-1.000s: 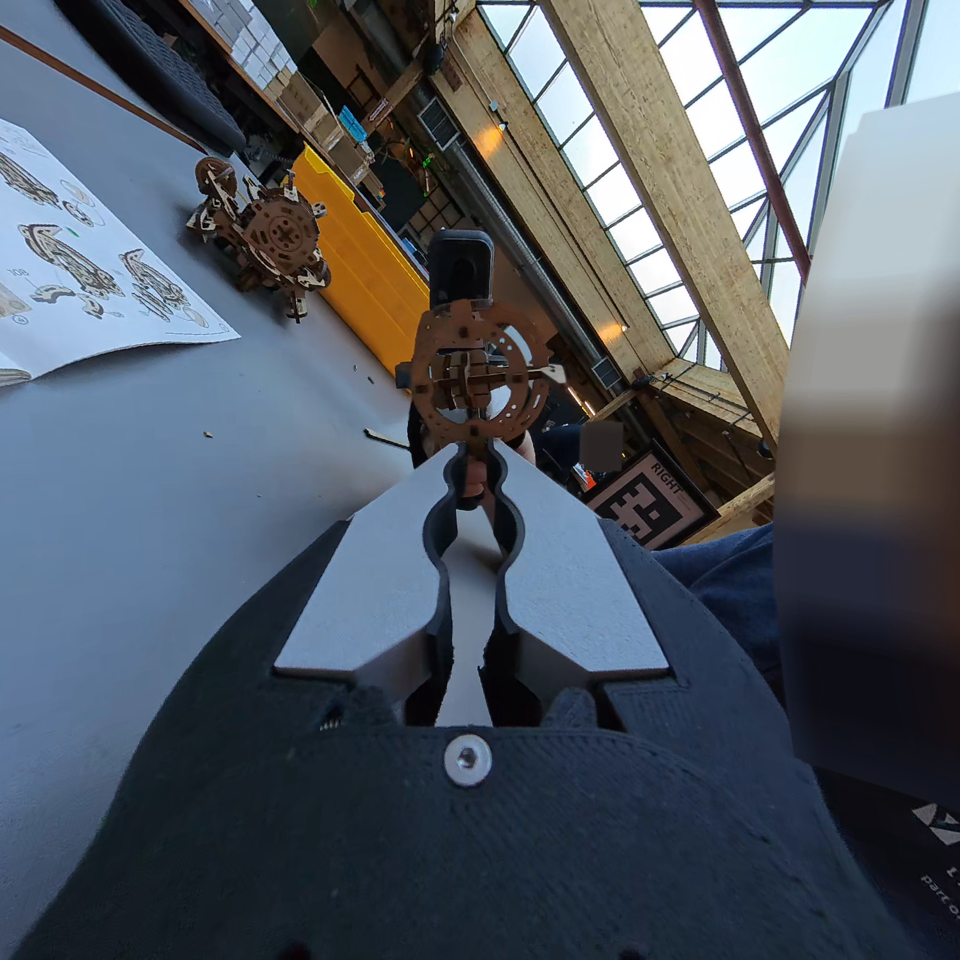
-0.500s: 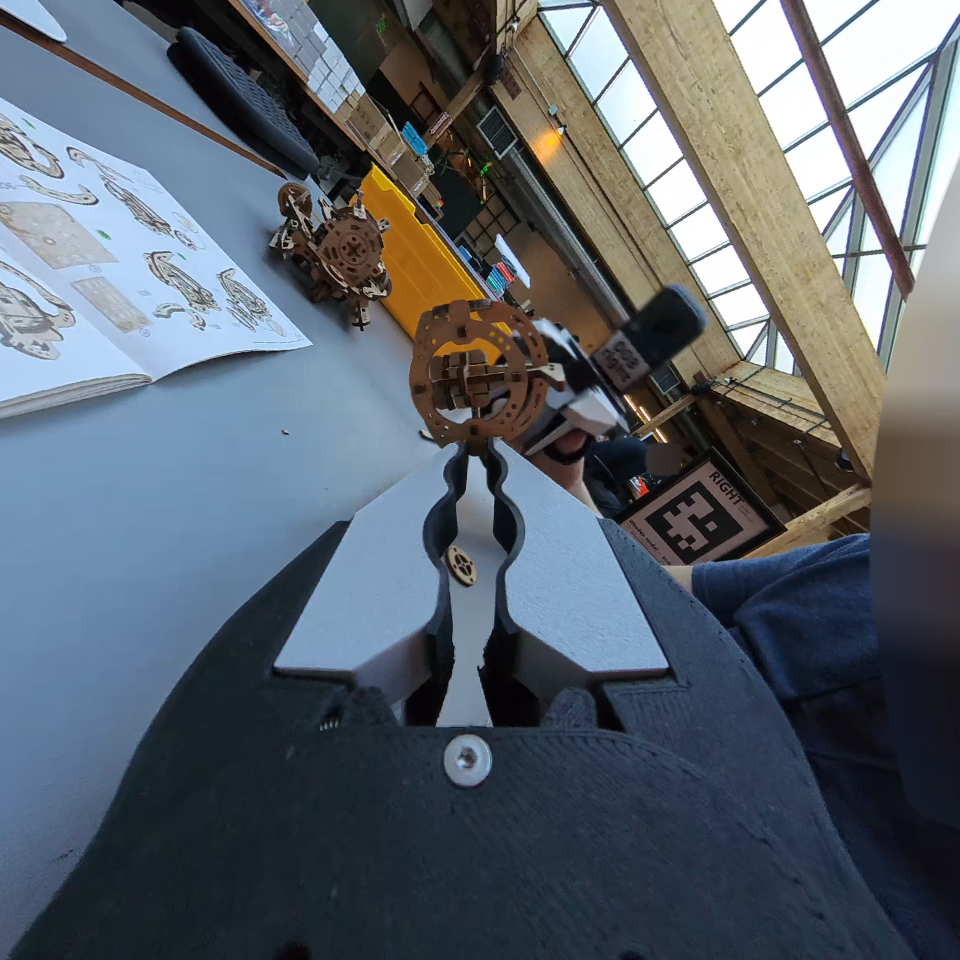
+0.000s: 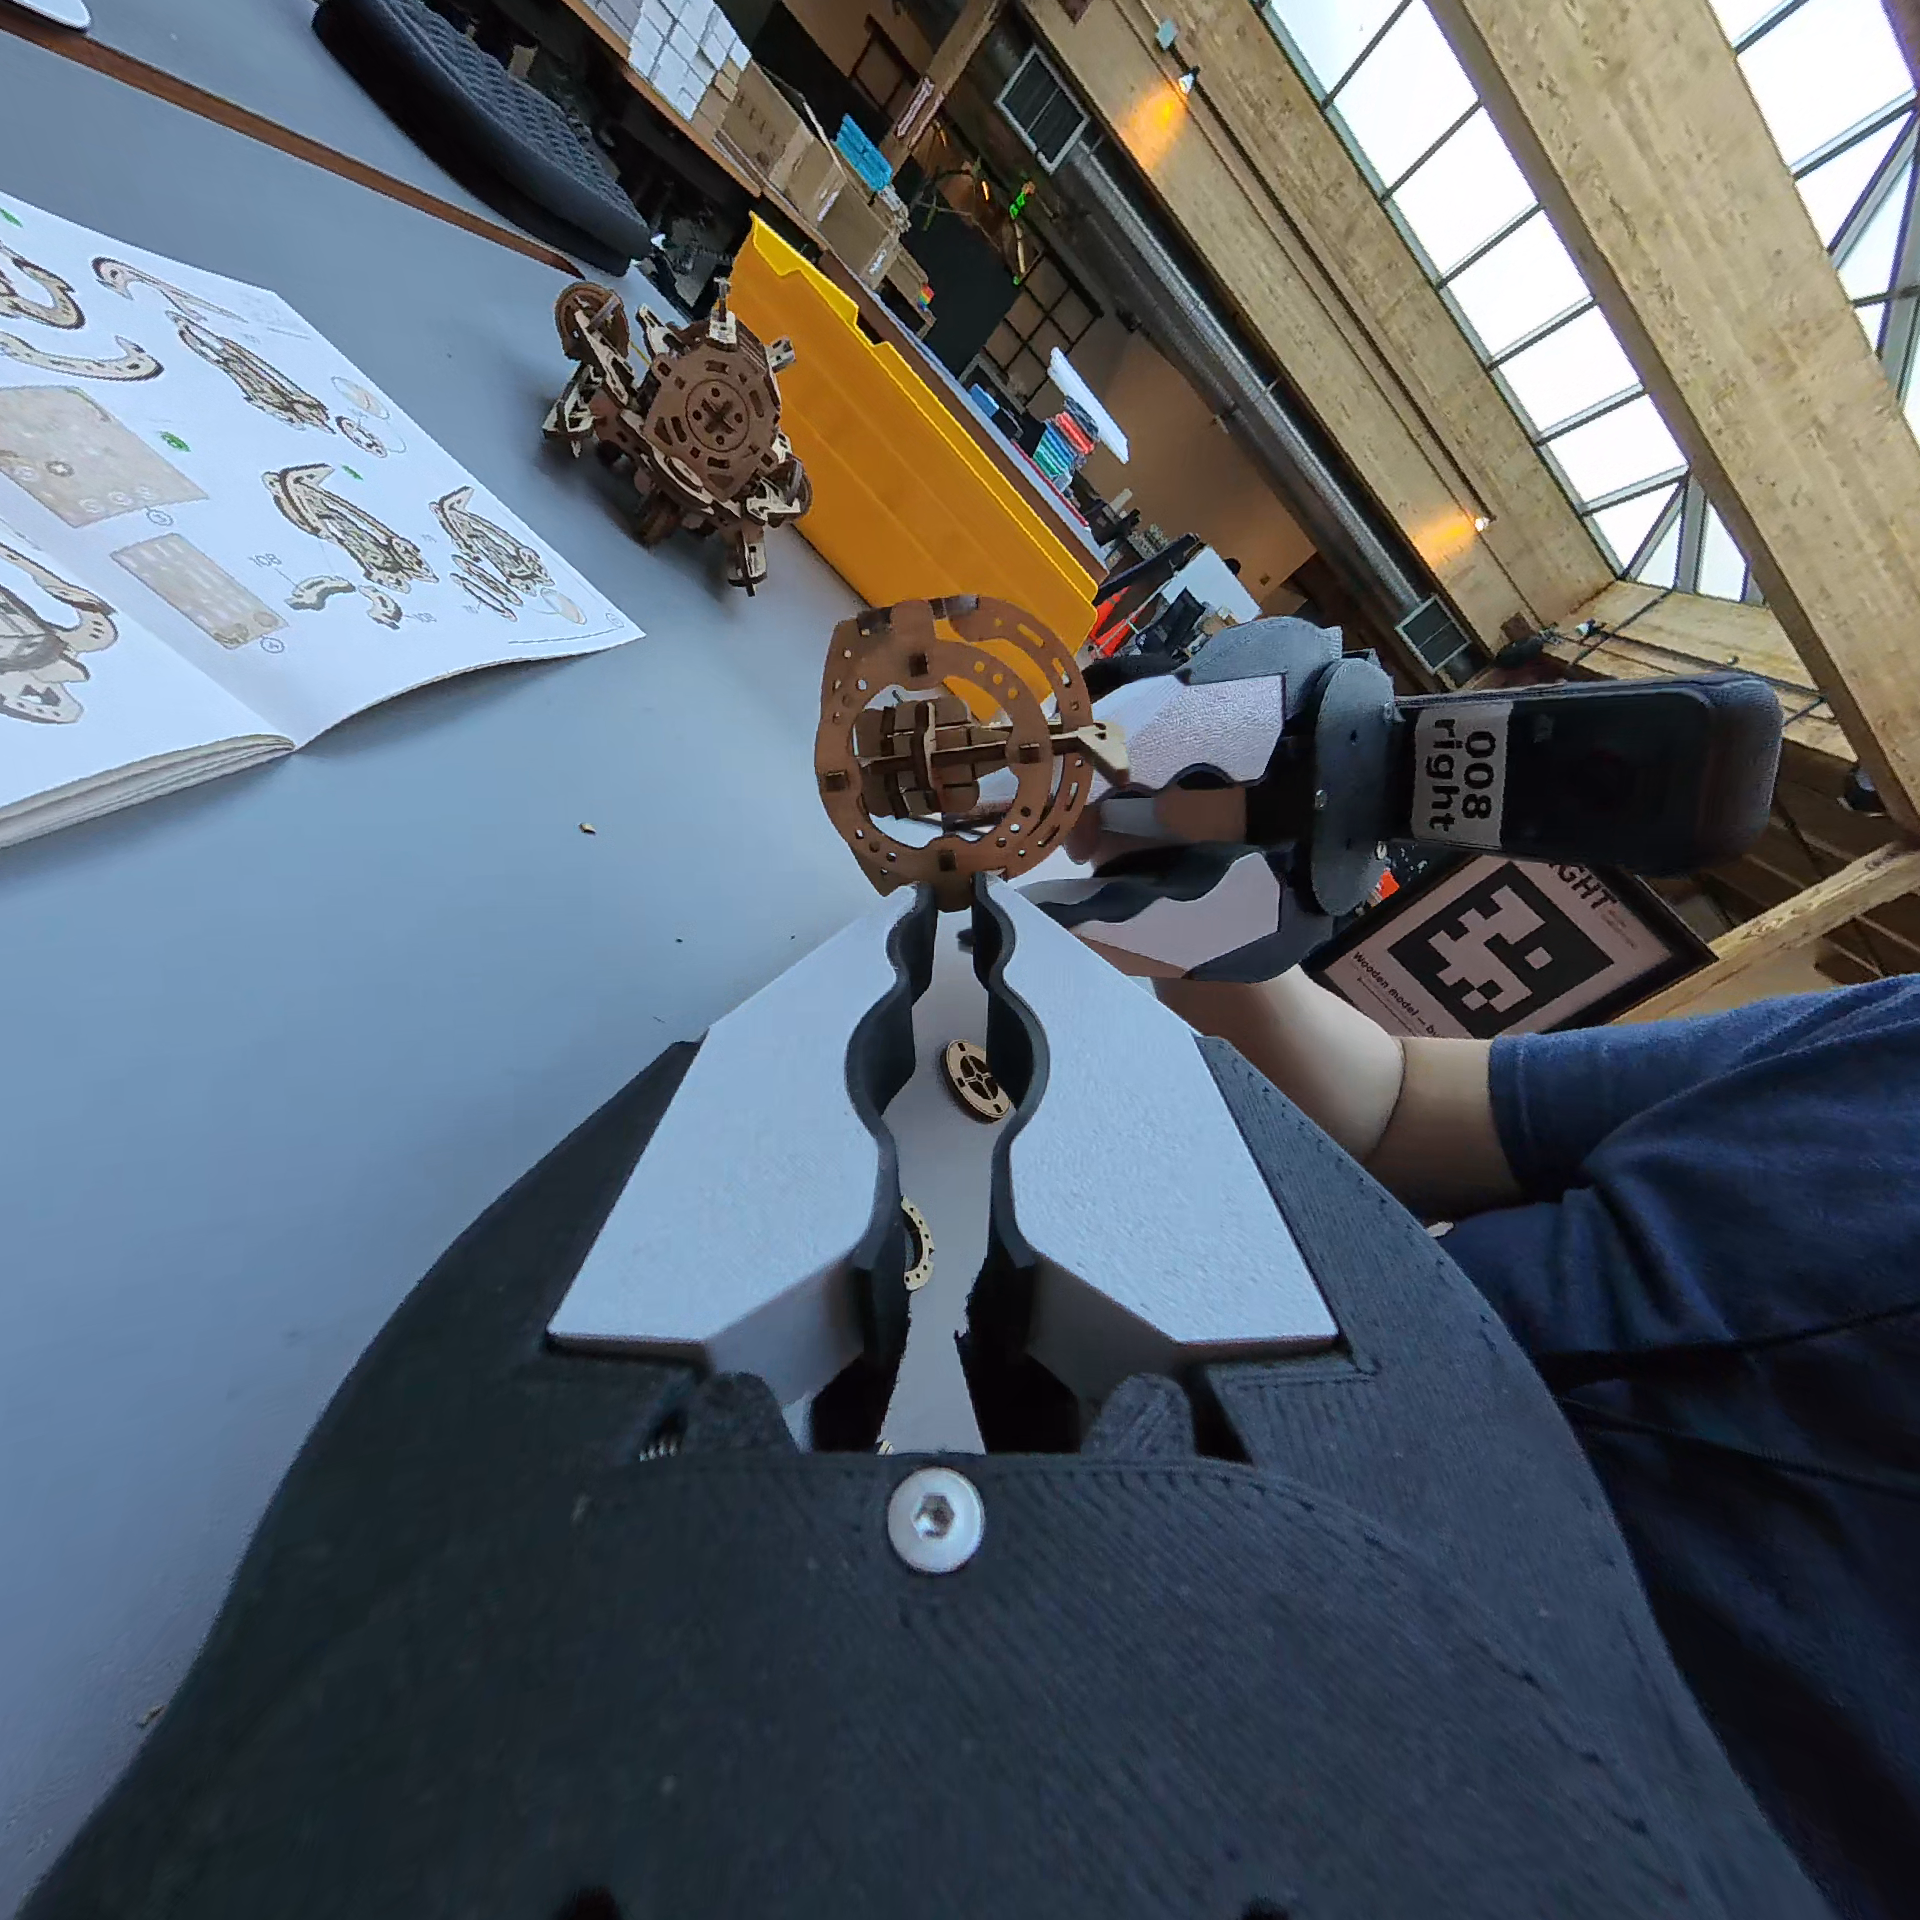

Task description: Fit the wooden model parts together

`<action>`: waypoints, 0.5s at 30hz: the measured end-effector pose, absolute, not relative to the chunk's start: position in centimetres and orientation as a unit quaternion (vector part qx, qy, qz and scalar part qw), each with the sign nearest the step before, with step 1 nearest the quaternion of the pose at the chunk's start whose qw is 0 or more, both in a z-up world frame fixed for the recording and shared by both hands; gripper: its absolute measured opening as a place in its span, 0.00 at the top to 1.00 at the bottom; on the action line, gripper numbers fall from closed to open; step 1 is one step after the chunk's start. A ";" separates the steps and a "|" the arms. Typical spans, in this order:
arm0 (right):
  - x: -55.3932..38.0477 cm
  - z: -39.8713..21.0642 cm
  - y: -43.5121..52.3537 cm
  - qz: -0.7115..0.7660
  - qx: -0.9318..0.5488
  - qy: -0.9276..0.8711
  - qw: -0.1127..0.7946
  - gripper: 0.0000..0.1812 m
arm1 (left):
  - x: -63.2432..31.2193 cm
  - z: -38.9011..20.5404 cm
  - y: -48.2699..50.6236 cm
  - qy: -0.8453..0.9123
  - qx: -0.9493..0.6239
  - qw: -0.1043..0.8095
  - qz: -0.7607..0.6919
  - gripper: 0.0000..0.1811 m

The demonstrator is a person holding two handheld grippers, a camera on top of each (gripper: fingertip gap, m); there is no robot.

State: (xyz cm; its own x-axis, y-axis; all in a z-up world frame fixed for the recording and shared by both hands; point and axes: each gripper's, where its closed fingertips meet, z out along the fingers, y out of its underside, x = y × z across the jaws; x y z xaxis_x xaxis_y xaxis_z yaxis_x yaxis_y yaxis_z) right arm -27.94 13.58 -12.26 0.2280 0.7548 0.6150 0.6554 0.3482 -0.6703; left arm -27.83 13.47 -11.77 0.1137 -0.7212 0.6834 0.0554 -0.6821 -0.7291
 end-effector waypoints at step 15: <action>-27.5 -13.3 14.7 0.011 -0.606 -0.605 0.516 0.95 | -27.7 -12.7 13.9 0.265 -0.703 0.339 -0.566 0.97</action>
